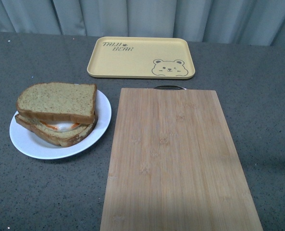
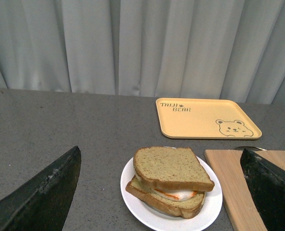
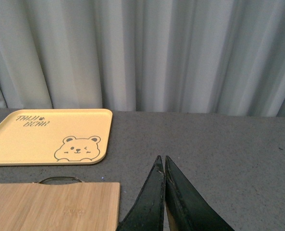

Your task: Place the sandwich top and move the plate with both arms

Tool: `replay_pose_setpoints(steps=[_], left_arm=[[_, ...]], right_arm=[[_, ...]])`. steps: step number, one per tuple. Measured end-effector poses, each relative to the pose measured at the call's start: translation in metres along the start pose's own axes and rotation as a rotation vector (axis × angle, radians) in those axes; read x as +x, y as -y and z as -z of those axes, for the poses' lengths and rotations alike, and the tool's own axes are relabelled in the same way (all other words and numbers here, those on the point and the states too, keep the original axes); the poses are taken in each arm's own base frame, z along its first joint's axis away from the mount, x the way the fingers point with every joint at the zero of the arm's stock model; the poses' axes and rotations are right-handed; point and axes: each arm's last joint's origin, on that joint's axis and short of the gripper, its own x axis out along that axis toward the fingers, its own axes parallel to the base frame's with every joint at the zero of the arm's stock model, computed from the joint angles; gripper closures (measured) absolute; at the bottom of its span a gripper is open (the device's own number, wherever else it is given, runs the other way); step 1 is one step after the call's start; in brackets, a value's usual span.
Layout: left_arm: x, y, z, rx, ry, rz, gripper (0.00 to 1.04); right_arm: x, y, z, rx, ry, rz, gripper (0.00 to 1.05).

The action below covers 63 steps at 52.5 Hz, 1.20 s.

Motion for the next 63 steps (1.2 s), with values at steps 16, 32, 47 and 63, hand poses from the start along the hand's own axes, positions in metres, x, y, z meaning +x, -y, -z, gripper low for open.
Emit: replay_pose_setpoints(steps=[16, 32, 47, 63], left_arm=[[0.0, 0.0, 0.0, 0.0, 0.0, 0.0, 0.07], [0.0, 0.0, 0.0, 0.0, 0.0, 0.0, 0.07], [0.0, 0.0, 0.0, 0.0, 0.0, 0.001, 0.07], [0.0, 0.0, 0.0, 0.0, 0.0, 0.001, 0.07]], right_arm=[[-0.039, 0.022, -0.009, 0.001, -0.008, 0.006, 1.04], [-0.071, 0.04, -0.019, 0.004, 0.0, 0.013, 1.04], [-0.087, 0.039, -0.022, 0.004, 0.013, 0.01, 1.04], [-0.1, 0.039, -0.025, 0.004, 0.025, 0.01, 1.04]])
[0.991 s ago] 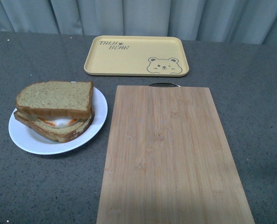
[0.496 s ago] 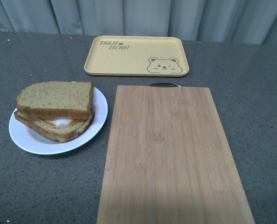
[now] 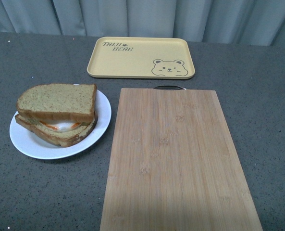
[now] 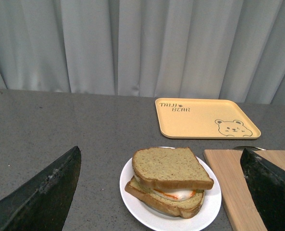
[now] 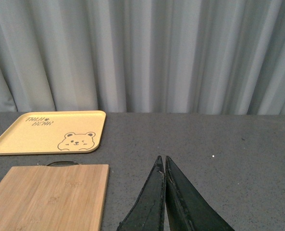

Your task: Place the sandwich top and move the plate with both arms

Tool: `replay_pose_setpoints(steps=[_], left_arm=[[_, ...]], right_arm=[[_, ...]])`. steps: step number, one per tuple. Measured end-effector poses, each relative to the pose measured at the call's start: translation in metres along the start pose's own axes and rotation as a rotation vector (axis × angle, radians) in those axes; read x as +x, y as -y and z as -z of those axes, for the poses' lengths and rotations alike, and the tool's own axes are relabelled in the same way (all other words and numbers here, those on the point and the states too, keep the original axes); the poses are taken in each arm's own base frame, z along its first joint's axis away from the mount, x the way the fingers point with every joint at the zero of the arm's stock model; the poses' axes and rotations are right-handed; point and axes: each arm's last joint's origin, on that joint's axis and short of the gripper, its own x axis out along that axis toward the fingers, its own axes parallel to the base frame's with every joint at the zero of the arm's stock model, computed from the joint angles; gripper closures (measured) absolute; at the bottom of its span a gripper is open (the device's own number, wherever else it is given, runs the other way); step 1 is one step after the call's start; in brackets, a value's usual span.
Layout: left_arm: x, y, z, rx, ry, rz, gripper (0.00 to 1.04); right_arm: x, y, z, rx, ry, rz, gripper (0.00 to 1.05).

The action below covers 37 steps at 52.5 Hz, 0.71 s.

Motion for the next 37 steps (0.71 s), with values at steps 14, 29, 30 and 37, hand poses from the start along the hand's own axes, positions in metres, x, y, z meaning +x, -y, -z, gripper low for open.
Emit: replay_pose_setpoints(steps=[14, 29, 30, 37], left_arm=[[0.0, 0.0, 0.0, 0.0, 0.0, 0.0, 0.07], [0.0, 0.0, 0.0, 0.0, 0.0, 0.0, 0.07], [0.0, 0.0, 0.0, 0.0, 0.0, 0.0, 0.07], [0.0, 0.0, 0.0, 0.0, 0.0, 0.0, 0.07]], right_arm=[[-0.007, 0.0, 0.0, 0.0, 0.001, -0.002, 1.04], [-0.021, 0.0, 0.003, -0.003, -0.003, -0.003, 0.91], [-0.021, 0.0, 0.003, -0.003, -0.002, -0.003, 0.87], [-0.021, 0.0, 0.003, -0.003, -0.005, -0.003, 0.67]])
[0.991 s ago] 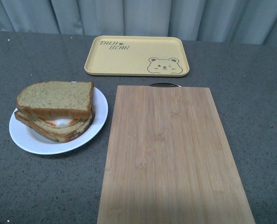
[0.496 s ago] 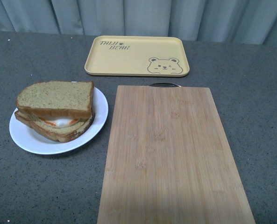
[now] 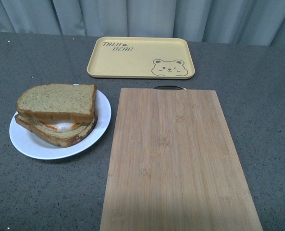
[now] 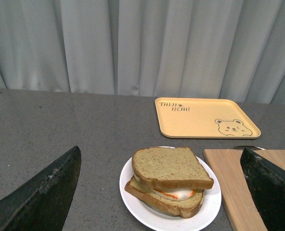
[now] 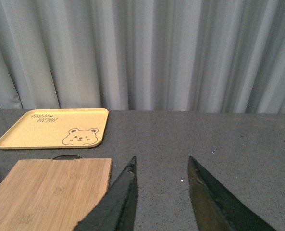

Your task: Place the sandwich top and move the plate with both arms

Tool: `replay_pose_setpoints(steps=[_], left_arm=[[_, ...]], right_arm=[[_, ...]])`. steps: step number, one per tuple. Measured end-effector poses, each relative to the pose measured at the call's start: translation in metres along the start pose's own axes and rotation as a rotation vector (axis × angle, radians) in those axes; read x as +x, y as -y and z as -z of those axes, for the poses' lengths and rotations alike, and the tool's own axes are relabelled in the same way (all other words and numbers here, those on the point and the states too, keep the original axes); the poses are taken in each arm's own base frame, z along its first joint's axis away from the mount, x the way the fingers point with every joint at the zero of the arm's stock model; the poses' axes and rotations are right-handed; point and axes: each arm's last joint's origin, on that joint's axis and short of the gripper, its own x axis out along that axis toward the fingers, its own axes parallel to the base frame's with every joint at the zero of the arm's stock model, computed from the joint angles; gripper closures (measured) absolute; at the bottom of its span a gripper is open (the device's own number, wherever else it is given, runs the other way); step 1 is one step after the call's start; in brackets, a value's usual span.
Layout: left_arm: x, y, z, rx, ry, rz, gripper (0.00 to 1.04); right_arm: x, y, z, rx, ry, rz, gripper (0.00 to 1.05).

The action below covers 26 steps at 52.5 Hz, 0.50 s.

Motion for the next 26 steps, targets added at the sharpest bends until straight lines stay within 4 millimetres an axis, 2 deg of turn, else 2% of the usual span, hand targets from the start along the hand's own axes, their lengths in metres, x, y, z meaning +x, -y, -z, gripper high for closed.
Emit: replay_pose_setpoints(steps=[17, 21, 26], left_arm=[[0.0, 0.0, 0.0, 0.0, 0.0, 0.0, 0.07], [0.0002, -0.0001, 0.0002, -0.003, -0.007, -0.008, 0.07], [0.0063, -0.0029, 0.0033, -0.113, -0.218, -0.13, 0.07]], right_arm=[[-0.0001, 0.0, -0.0002, 0.0, 0.001, 0.0, 0.12], [-0.0001, 0.0, -0.0002, 0.001, 0.001, 0.0, 0.08], [0.0, 0.0, 0.0, 0.0, 0.0, 0.0, 0.1]])
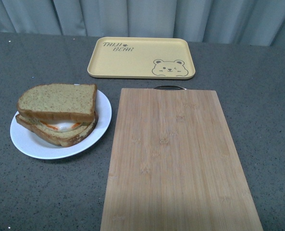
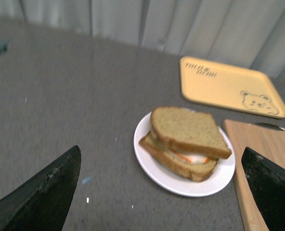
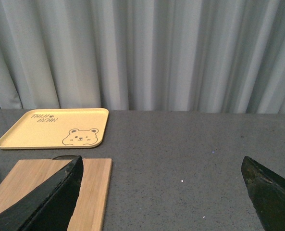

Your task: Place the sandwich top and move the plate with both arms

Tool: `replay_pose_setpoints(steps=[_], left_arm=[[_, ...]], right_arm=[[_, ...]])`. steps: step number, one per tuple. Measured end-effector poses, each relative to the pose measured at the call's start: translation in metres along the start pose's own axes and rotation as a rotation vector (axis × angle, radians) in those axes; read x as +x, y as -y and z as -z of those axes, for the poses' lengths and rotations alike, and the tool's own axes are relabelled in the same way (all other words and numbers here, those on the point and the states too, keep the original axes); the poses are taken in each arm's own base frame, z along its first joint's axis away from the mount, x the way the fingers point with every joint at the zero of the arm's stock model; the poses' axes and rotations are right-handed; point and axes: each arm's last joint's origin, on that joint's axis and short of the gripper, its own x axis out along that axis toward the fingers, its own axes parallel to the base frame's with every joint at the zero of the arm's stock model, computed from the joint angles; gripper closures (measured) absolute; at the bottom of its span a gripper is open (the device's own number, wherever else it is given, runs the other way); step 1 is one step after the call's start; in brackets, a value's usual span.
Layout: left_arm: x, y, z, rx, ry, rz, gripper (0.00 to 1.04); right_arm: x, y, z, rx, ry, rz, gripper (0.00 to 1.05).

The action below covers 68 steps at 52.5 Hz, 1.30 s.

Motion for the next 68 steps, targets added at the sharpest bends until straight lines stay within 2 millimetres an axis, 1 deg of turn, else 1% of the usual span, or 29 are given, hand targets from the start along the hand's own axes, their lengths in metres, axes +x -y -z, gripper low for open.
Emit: replay_pose_setpoints(steps=[2, 7, 12, 16, 21, 22, 25, 32, 35, 46, 56, 62, 68], left_arm=[[0.007, -0.001, 0.0, -0.074, -0.06, -0.008, 0.07], [0.025, 0.0, -0.006, -0.192, -0.122, 0.017, 0.07], [0.046, 0.002, -0.01, -0.267, -0.173, 0.048, 0.07], [0.073, -0.001, -0.01, -0.342, -0.249, 0.032, 0.07], [0.1, -0.005, -0.001, -0.428, -0.353, 0.017, 0.07], [0.103, -0.006, 0.001, -0.434, -0.365, 0.017, 0.07], [0.118, -0.008, 0.011, -0.486, -0.431, -0.005, 0.07], [0.141, -0.012, 0.031, -0.586, -0.541, -0.031, 0.07], [0.147, -0.013, 0.039, -0.619, -0.571, -0.038, 0.07], [0.156, -0.015, 0.068, -0.717, -0.672, -0.074, 0.07], [0.161, -0.015, 0.08, -0.772, -0.695, -0.091, 0.07], [0.175, -0.009, 0.085, -0.796, -0.713, -0.078, 0.07], [0.181, -0.006, 0.086, -0.801, -0.721, -0.072, 0.07]], right_arm=[[0.0, 0.0, 0.0, 0.0, 0.0, -0.001, 0.09], [0.0, 0.0, 0.0, 0.0, 0.0, -0.001, 0.09], [0.0, 0.0, 0.0, 0.0, 0.0, -0.001, 0.09], [0.0, 0.0, 0.0, 0.0, 0.0, 0.0, 0.09], [0.0, 0.0, 0.0, 0.0, 0.0, 0.0, 0.09], [0.0, 0.0, 0.0, 0.0, 0.0, 0.0, 0.09], [0.0, 0.0, 0.0, 0.0, 0.0, 0.0, 0.09], [0.0, 0.0, 0.0, 0.0, 0.0, -0.001, 0.09], [0.0, 0.0, 0.0, 0.0, 0.0, 0.0, 0.09], [0.0, 0.0, 0.0, 0.0, 0.0, 0.0, 0.09], [0.0, 0.0, 0.0, 0.0, 0.0, 0.0, 0.09], [0.0, 0.0, 0.0, 0.0, 0.0, -0.001, 0.09], [0.0, 0.0, 0.0, 0.0, 0.0, 0.0, 0.09]])
